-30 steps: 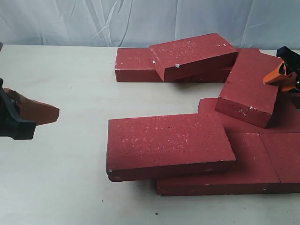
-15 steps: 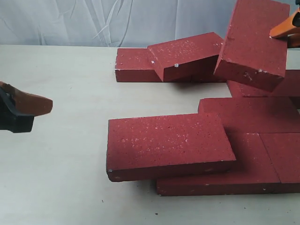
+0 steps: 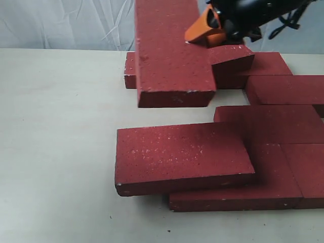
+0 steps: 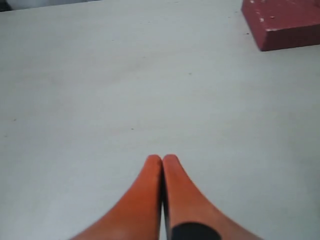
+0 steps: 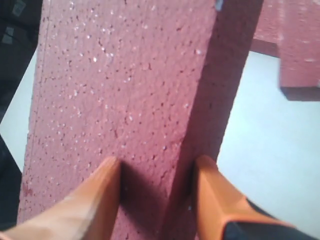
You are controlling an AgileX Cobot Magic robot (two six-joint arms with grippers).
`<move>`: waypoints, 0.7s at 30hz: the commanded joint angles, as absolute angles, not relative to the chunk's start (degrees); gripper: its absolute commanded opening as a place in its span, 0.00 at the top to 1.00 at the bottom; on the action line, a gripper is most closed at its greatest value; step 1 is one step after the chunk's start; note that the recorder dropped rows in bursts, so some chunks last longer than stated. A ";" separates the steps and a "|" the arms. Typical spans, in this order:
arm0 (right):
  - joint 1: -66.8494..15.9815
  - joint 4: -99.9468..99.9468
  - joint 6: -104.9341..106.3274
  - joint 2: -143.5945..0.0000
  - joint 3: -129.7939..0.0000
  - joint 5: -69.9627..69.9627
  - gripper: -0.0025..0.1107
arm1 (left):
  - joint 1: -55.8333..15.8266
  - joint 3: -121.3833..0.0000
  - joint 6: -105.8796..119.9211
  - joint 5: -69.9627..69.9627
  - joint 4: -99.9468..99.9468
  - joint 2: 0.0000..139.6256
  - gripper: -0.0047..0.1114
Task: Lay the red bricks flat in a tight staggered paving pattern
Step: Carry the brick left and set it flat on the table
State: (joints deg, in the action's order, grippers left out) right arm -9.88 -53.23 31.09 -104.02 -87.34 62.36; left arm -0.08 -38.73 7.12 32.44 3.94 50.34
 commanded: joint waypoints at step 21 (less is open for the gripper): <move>-35.05 -53.02 13.36 -142.18 -124.98 46.11 0.96 | 8.44 -36.24 -10.13 24.57 -7.51 51.74 0.96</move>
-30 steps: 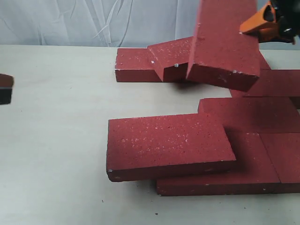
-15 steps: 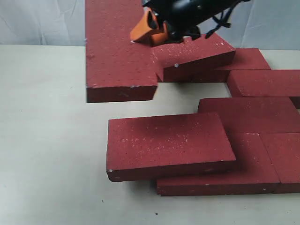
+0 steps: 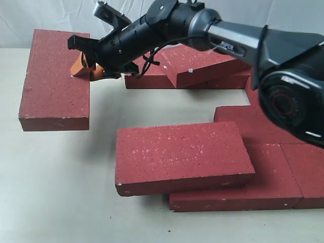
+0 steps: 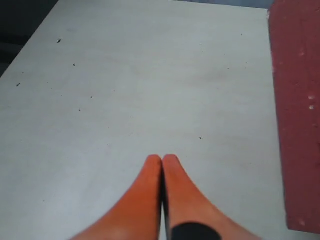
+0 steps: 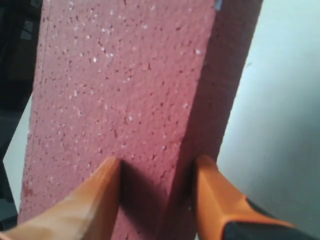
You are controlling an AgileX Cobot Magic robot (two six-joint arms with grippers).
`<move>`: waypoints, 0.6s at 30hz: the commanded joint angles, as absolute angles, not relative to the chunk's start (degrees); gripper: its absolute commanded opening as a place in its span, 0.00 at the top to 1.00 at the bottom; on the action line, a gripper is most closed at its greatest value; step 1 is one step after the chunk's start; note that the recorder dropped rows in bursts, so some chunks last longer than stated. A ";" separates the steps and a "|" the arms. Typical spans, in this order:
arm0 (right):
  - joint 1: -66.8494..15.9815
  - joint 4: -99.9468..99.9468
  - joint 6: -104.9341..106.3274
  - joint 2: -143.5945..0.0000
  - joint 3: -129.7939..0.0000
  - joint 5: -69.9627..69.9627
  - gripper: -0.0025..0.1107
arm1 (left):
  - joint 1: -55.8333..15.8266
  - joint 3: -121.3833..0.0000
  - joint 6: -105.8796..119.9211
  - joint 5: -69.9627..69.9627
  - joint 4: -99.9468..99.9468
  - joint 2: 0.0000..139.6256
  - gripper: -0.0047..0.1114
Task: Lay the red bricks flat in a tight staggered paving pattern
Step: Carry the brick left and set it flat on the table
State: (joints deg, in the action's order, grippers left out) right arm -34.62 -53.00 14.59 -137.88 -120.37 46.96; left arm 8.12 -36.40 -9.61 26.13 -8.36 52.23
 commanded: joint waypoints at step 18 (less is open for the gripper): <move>-35.05 -46.25 13.11 -145.31 -126.59 48.46 0.28 | 8.44 -36.24 -9.87 23.44 -4.88 51.74 0.96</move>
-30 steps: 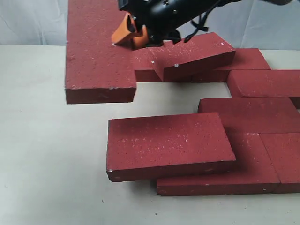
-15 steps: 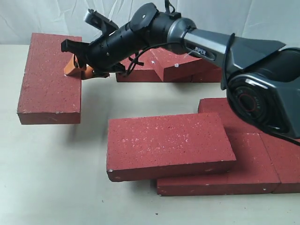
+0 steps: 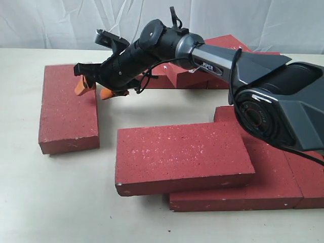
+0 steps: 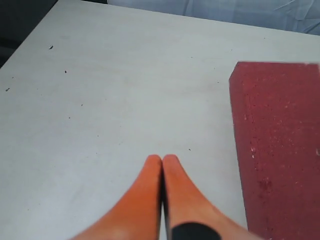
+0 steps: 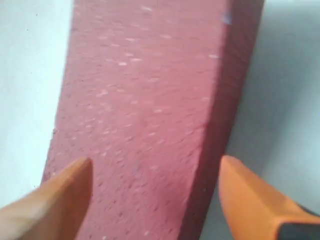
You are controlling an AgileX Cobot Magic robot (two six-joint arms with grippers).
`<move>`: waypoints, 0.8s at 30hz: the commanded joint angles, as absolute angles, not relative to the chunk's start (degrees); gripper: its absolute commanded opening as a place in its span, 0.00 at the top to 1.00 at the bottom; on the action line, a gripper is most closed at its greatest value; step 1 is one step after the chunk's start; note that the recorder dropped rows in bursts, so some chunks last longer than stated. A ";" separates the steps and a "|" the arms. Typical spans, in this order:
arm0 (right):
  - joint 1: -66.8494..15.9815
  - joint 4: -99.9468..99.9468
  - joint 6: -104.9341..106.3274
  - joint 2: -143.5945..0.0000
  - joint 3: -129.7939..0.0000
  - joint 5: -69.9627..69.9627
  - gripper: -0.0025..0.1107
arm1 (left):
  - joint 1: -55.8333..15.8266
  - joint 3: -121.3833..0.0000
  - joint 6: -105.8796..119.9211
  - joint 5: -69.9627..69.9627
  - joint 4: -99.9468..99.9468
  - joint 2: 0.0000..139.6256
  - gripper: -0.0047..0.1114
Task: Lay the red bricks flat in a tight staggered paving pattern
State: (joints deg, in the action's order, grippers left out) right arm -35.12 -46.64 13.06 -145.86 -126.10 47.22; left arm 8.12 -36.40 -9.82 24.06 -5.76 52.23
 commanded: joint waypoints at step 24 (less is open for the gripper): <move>-32.72 -6.53 10.16 -105.67 -101.09 69.96 0.98 | -7.60 -32.19 -3.92 21.58 -5.98 51.74 0.96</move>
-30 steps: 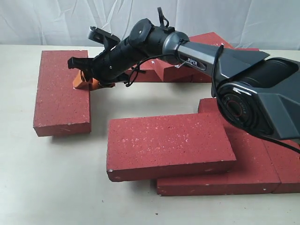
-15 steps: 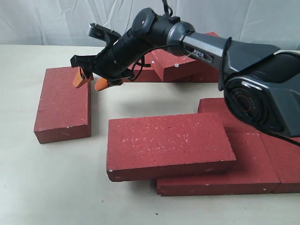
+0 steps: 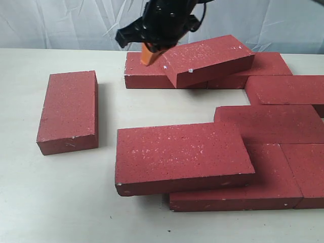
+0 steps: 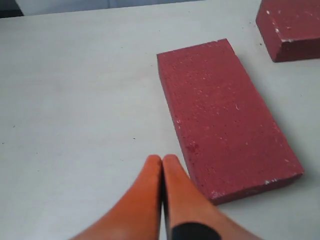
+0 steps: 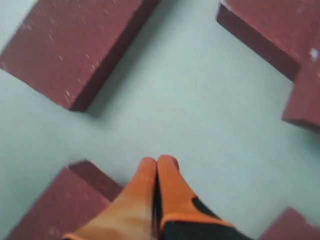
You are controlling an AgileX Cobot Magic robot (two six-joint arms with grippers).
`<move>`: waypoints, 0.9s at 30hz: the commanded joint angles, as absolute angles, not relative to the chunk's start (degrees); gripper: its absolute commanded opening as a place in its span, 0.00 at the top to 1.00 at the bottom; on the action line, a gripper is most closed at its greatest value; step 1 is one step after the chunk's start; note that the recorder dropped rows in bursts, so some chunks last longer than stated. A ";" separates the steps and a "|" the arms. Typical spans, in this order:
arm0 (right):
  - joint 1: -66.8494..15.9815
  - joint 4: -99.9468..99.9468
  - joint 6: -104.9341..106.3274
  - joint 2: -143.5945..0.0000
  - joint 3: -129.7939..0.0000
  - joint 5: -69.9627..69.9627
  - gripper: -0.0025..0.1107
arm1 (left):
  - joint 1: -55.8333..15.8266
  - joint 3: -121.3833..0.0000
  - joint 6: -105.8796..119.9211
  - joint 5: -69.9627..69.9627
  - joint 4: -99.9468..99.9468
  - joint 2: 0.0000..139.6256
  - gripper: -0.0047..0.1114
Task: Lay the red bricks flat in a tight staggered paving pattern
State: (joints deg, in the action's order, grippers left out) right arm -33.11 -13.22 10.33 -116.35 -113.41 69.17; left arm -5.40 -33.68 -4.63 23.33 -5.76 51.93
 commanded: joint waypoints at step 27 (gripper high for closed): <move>-32.68 -1.18 15.91 -72.97 -55.46 48.32 0.98 | -2.71 -42.66 -6.85 26.42 -0.44 90.11 0.96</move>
State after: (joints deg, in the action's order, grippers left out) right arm -33.01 -4.26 15.09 -73.49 -55.99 51.03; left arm -2.87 -42.20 -7.45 29.49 -3.08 89.19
